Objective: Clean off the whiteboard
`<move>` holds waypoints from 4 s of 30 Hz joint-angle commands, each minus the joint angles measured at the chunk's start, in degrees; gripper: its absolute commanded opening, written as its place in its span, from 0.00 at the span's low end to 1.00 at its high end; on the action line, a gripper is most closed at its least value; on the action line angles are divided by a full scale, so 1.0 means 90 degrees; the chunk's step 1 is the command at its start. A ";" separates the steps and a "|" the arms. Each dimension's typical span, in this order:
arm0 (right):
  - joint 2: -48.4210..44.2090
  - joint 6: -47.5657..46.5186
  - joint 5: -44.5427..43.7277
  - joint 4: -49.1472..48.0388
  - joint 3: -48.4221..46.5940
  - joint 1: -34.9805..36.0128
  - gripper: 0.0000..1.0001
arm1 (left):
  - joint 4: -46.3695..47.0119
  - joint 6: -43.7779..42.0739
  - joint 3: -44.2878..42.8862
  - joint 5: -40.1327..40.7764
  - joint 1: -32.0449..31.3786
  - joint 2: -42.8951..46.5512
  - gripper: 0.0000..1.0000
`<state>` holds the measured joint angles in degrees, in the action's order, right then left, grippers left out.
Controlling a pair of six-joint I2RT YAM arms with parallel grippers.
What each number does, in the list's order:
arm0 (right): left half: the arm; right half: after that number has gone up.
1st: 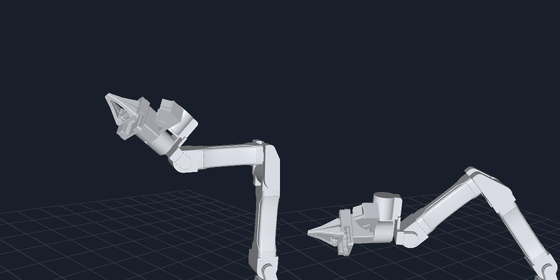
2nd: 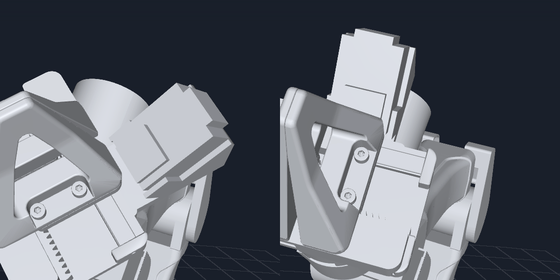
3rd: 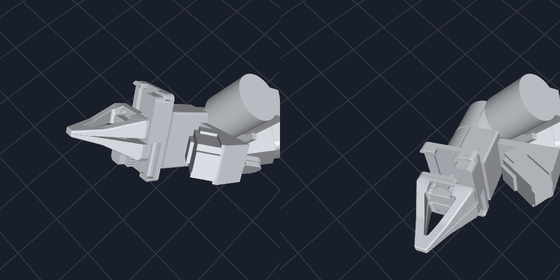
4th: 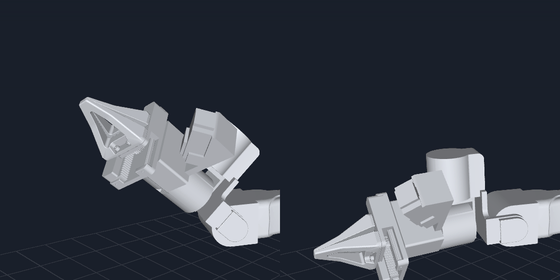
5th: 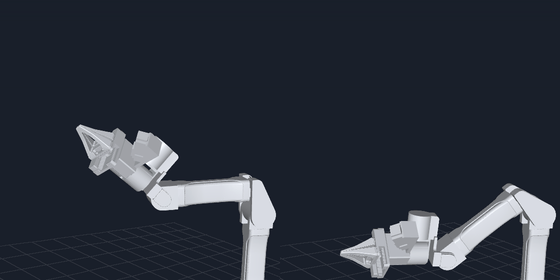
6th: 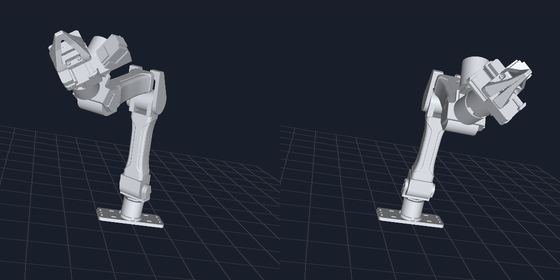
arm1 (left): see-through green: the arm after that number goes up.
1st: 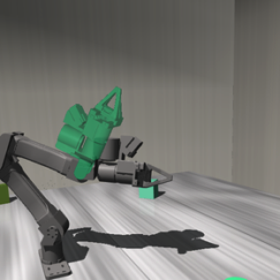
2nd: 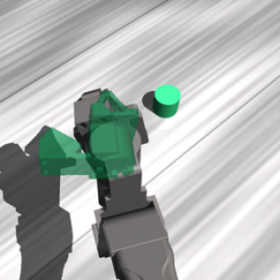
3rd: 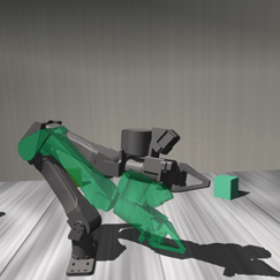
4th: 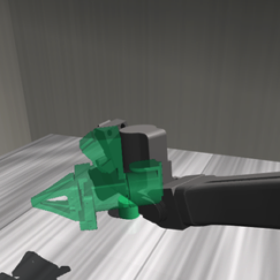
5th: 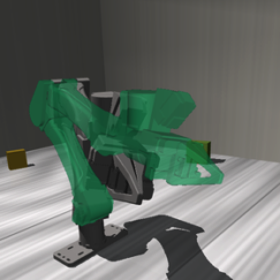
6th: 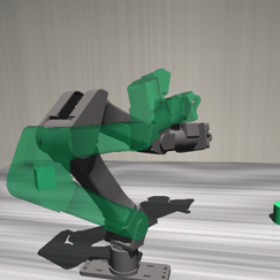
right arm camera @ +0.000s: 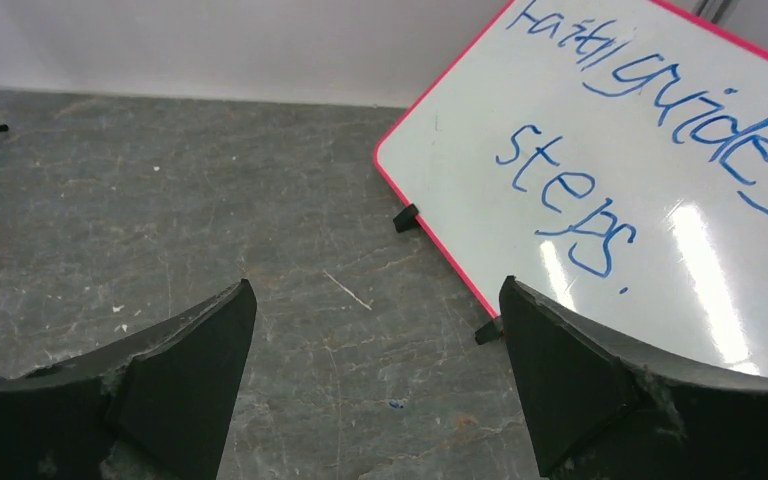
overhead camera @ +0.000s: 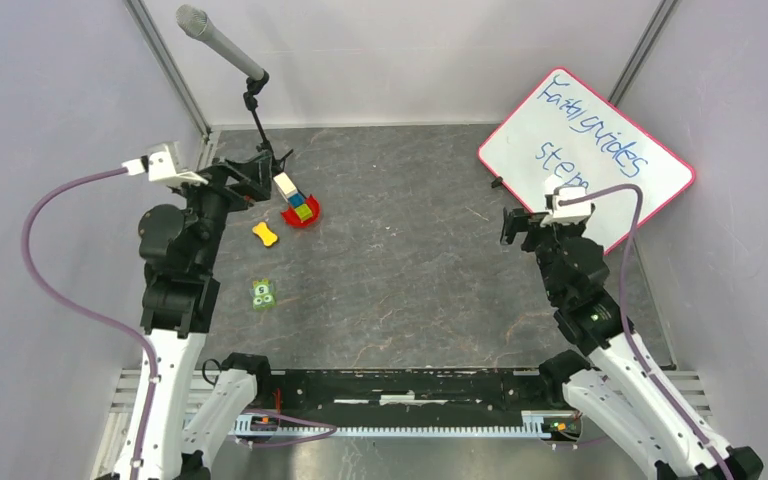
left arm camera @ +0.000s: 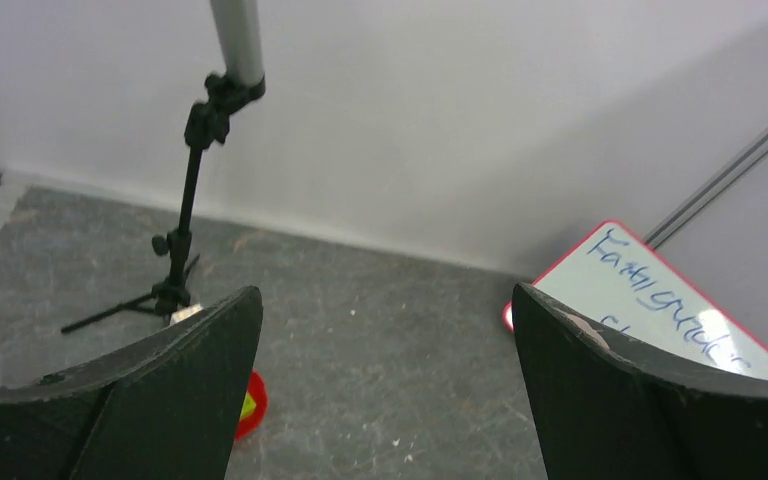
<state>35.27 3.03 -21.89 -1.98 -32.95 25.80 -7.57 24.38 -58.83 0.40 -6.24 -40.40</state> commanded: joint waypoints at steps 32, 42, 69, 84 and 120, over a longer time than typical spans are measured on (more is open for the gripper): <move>0.5007 0.4080 0.0410 0.1139 -0.1107 -0.2289 0.98 | -0.0285 -0.0610 0.0744 -0.1978 -0.0239 -0.1326 1.00; 0.5859 0.5395 -0.0575 0.1665 -0.1807 -0.2340 0.88 | -0.0524 -0.0817 0.0775 -0.1632 -0.0738 -0.1172 1.00; 0.7615 0.6366 -0.1733 0.1882 -0.2894 -0.2277 0.65 | -0.0652 -0.0971 0.0763 -0.1397 -0.1006 -0.1150 1.00; 0.7782 0.6469 -0.1609 0.1909 -0.2790 -0.2282 0.28 | -0.0629 -0.0980 0.0783 -0.1393 -0.1005 -0.1155 1.00; 0.5248 0.5110 -0.0404 0.1310 0.0463 -0.1277 0.00 | -0.0613 -0.0942 0.0849 -0.1368 -0.0996 -0.1106 1.00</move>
<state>84.01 49.65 -30.92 1.04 -32.99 11.20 -14.26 19.18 -51.33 -12.36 -15.14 -51.05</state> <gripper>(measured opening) 0.197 0.994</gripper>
